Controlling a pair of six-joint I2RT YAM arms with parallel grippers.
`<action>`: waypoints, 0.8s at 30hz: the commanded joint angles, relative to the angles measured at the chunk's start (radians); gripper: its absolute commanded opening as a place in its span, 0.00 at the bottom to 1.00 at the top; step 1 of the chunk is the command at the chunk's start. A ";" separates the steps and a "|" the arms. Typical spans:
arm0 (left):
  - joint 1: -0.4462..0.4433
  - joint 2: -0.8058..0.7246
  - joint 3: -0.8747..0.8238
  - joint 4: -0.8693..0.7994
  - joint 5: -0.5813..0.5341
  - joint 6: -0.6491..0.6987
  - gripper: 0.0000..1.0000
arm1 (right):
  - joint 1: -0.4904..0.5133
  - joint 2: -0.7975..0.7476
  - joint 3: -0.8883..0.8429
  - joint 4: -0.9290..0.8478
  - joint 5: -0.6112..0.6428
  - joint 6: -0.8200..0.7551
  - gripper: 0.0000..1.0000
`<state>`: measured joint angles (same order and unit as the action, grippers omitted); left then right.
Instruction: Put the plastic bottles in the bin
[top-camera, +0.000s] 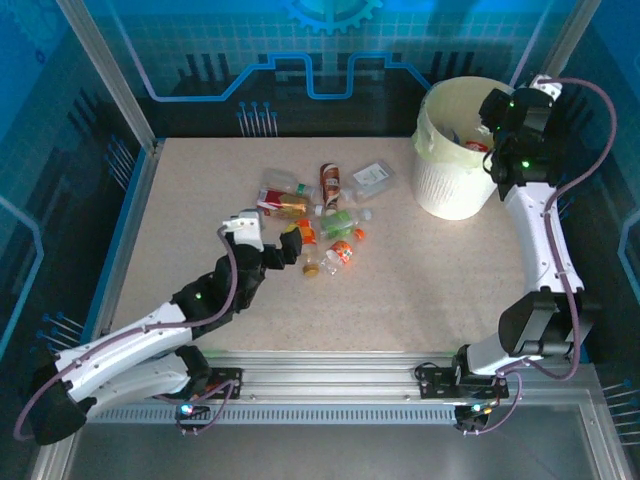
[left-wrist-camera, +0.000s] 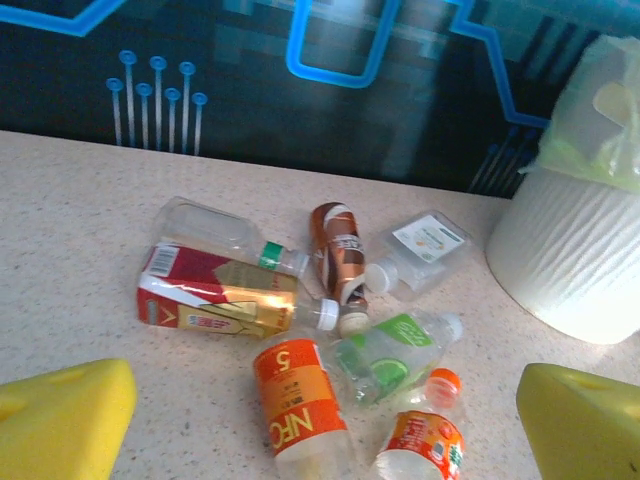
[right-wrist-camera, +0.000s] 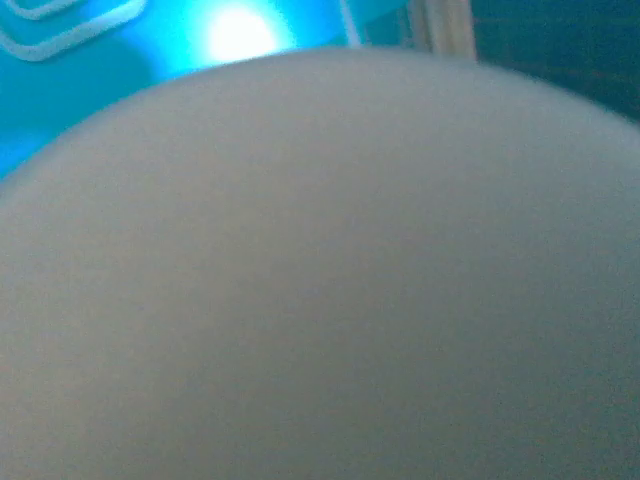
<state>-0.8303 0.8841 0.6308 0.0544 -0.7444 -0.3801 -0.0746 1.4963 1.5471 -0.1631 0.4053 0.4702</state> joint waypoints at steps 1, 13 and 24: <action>0.018 -0.053 -0.040 -0.023 -0.069 -0.083 0.99 | -0.028 0.000 -0.035 0.079 0.128 -0.017 0.40; 0.078 -0.103 -0.071 -0.193 -0.055 -0.253 0.99 | -0.059 0.164 0.159 -0.162 0.135 -0.079 0.78; 0.109 -0.084 -0.071 -0.218 -0.022 -0.303 0.99 | -0.056 0.181 0.242 -0.245 0.091 -0.081 0.87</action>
<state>-0.7334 0.7933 0.5694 -0.1459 -0.7776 -0.6525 -0.1219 1.6890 1.7607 -0.3748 0.5152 0.3981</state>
